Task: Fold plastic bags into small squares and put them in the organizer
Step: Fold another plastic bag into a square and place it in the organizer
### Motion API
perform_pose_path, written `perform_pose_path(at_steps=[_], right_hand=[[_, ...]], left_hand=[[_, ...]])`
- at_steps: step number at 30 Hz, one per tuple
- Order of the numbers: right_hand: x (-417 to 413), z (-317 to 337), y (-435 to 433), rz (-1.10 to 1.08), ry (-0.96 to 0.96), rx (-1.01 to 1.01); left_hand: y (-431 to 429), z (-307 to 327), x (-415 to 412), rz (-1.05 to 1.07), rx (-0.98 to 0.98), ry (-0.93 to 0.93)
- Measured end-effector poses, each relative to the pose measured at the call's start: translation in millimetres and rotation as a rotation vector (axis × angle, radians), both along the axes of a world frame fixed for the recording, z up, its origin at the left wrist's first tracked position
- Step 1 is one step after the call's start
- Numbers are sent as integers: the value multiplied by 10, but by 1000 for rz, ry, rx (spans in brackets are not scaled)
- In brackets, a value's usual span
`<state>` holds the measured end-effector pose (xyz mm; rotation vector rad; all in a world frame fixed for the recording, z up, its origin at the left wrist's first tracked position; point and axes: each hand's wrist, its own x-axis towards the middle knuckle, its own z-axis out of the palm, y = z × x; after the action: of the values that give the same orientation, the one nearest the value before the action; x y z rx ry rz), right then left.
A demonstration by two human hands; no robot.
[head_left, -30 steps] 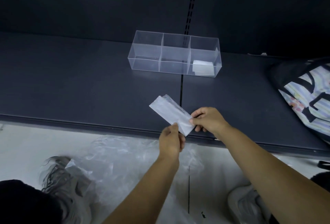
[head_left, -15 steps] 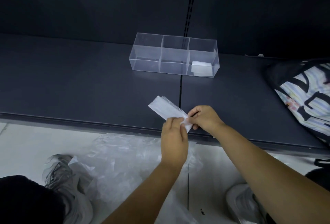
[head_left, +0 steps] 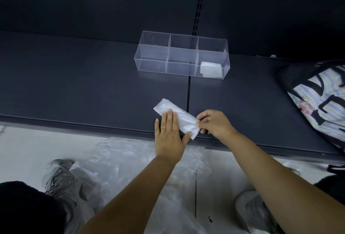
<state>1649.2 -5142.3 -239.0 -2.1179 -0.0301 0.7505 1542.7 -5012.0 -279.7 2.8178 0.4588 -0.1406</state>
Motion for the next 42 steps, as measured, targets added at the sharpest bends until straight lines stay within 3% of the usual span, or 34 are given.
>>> perform_pose_path(at_steps=[3, 6, 10, 13, 17, 21, 24, 31, 34, 37, 39, 42], right_hand=[[28, 30, 3, 12, 38, -8], [48, 61, 25, 29, 71, -16], [57, 112, 38, 8, 186, -18], [45, 215, 58, -30, 298, 22], [98, 413, 48, -13, 322, 86], [180, 448, -18, 185, 83, 95], [110, 308, 69, 286, 122, 188], [122, 56, 431, 141, -20, 158], [170, -1, 535, 85, -48, 94], [211, -16, 618, 53, -72, 0], [230, -5, 663, 69, -76, -58], [243, 36, 719, 107, -61, -120]], left_hand=[[-35, 96, 19, 50, -72, -139], [-109, 122, -13, -166, -107, -343], [-68, 29, -102, -289, -109, -264], [-32, 9, -119, -268, -97, -340], [16, 101, -81, -205, -216, -464], [140, 286, 19, -87, -298, -387], [251, 274, 154, 18, -396, -334], [463, 237, 377, 323, -834, -249], [518, 233, 461, 421, -893, -226], [560, 236, 508, 573, -795, -290], [568, 253, 469, 595, -530, -395], [564, 201, 401, 171, -141, -513]])
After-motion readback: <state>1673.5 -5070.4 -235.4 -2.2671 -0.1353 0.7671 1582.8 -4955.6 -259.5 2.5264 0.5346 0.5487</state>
